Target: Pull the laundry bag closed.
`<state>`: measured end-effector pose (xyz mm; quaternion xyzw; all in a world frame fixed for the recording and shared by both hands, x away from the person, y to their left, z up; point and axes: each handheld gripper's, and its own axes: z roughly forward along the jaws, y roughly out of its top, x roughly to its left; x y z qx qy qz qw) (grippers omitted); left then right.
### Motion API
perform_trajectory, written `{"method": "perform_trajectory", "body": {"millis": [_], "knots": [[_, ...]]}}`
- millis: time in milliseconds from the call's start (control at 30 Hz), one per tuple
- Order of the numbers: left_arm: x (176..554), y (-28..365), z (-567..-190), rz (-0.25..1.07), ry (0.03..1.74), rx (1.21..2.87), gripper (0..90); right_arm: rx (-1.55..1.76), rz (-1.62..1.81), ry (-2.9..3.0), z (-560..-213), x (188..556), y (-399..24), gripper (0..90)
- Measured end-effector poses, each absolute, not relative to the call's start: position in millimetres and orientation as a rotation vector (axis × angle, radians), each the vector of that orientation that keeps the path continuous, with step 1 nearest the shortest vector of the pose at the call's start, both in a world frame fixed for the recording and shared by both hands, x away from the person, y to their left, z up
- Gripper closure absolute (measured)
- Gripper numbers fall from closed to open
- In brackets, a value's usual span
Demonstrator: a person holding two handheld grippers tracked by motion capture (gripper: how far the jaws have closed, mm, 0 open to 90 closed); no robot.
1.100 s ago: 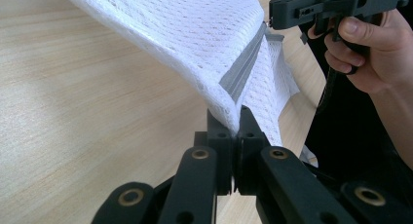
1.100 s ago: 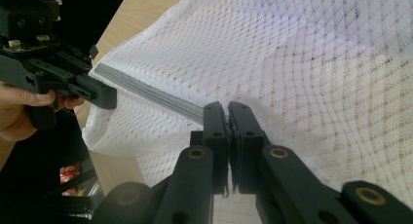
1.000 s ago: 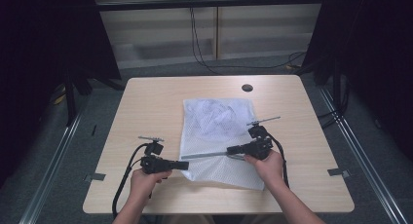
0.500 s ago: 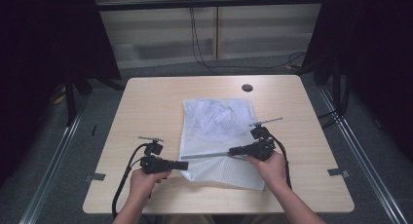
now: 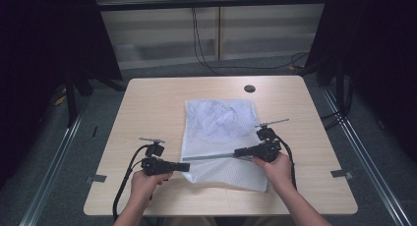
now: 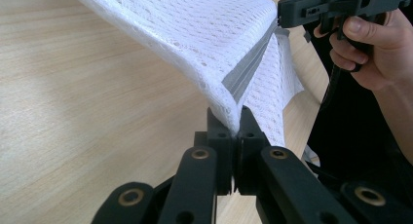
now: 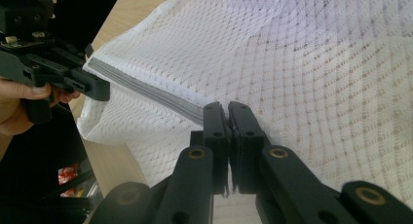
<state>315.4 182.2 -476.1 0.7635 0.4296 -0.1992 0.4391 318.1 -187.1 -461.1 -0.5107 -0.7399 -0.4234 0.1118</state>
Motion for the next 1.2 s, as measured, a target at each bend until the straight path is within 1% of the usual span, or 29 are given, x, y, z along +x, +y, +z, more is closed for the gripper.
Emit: {"method": "perform_trajectory", "body": {"millis": [1200], "knots": [[315.1, 182.4, -476.2, -0.503, 1.073, 1.895, 88.3, -1.500, -1.250, -2.181, -461.8, 315.7, -196.3, 86.9]]}}
